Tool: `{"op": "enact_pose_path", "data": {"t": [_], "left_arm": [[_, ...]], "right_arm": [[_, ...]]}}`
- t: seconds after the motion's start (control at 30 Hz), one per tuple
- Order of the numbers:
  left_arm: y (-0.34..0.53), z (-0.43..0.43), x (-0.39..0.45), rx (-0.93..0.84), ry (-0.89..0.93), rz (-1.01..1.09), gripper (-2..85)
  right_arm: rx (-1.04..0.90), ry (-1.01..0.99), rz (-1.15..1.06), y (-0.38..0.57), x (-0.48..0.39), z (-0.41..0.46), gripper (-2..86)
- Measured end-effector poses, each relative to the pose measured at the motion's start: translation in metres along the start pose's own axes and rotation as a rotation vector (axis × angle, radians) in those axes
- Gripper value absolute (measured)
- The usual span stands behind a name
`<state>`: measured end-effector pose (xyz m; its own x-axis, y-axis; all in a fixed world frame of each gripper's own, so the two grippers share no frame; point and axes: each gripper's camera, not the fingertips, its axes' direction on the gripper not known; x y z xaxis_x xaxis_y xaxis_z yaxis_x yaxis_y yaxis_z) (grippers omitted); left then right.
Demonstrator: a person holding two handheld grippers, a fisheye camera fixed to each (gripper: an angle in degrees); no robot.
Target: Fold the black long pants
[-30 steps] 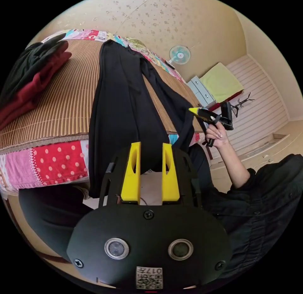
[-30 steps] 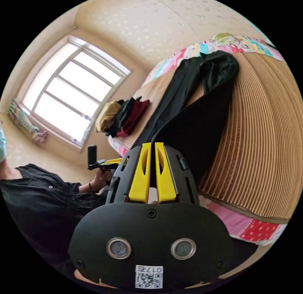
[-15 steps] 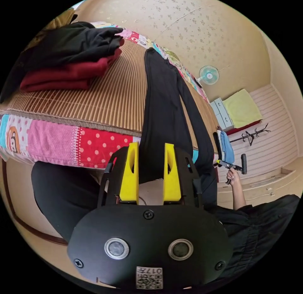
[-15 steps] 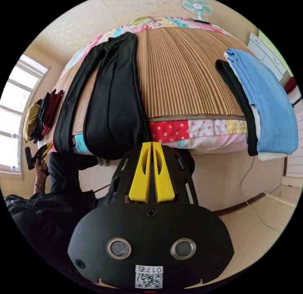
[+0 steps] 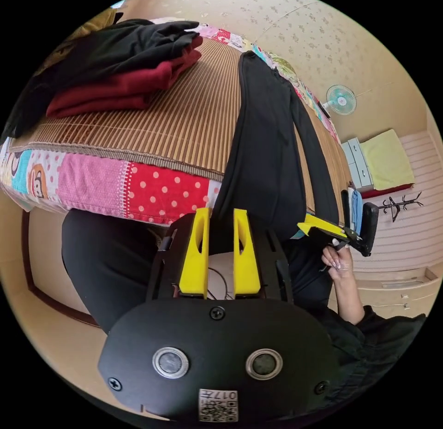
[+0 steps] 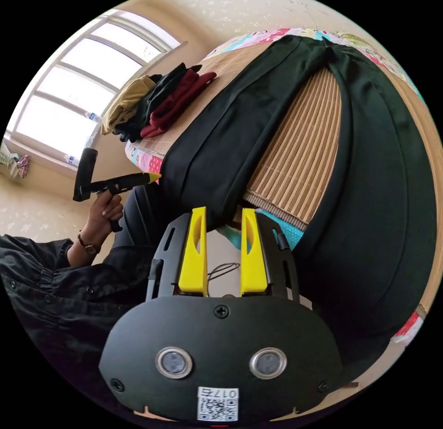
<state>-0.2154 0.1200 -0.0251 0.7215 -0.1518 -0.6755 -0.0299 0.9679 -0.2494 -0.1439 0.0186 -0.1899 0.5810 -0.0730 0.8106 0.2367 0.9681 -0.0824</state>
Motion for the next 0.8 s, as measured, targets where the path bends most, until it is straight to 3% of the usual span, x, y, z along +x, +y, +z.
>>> {"op": "enact_pose_path", "data": {"t": [0.2,0.27,0.37,0.43,0.5,0.57,0.63,0.7,0.73,0.8], "left_arm": [[-0.022,0.015,-0.030,-0.136,0.095,0.024,5.4],[-0.029,0.004,-0.036,-0.145,0.206,0.057,3.7],[-0.037,-0.046,-0.034,-0.029,0.489,0.219,2.8],[-0.044,-0.085,-0.042,0.080,0.817,0.327,2.9],[-0.052,-0.095,-0.057,0.102,0.942,0.317,3.1],[-0.060,-0.088,-0.069,0.043,0.839,0.276,3.2],[-0.064,-0.062,-0.080,-0.107,0.474,0.136,3.5],[-0.058,-0.043,-0.086,-0.185,0.224,0.035,4.1],[-0.053,-0.037,-0.088,-0.187,0.155,0.008,4.8],[-0.046,-0.035,-0.089,-0.162,0.196,0.014,6.3]], "right_arm": [[0.093,-0.383,-0.141,0.014,0.007,-0.071,3.7],[0.194,-0.538,-0.137,0.013,0.015,-0.114,3.3],[0.415,-0.750,-0.143,0.021,0.027,-0.172,3.1],[0.540,-0.915,-0.118,0.028,0.045,-0.192,2.9],[0.610,-1.050,-0.088,0.032,0.065,-0.195,2.8],[0.523,-0.962,0.021,0.029,0.079,-0.182,2.4],[0.346,-0.711,0.136,0.022,0.075,-0.163,2.0],[0.171,-0.430,0.218,0.016,0.062,-0.143,1.6],[0.110,-0.305,0.240,0.015,0.053,-0.135,1.3],[0.095,-0.243,0.239,0.017,0.041,-0.135,1.4]]}}
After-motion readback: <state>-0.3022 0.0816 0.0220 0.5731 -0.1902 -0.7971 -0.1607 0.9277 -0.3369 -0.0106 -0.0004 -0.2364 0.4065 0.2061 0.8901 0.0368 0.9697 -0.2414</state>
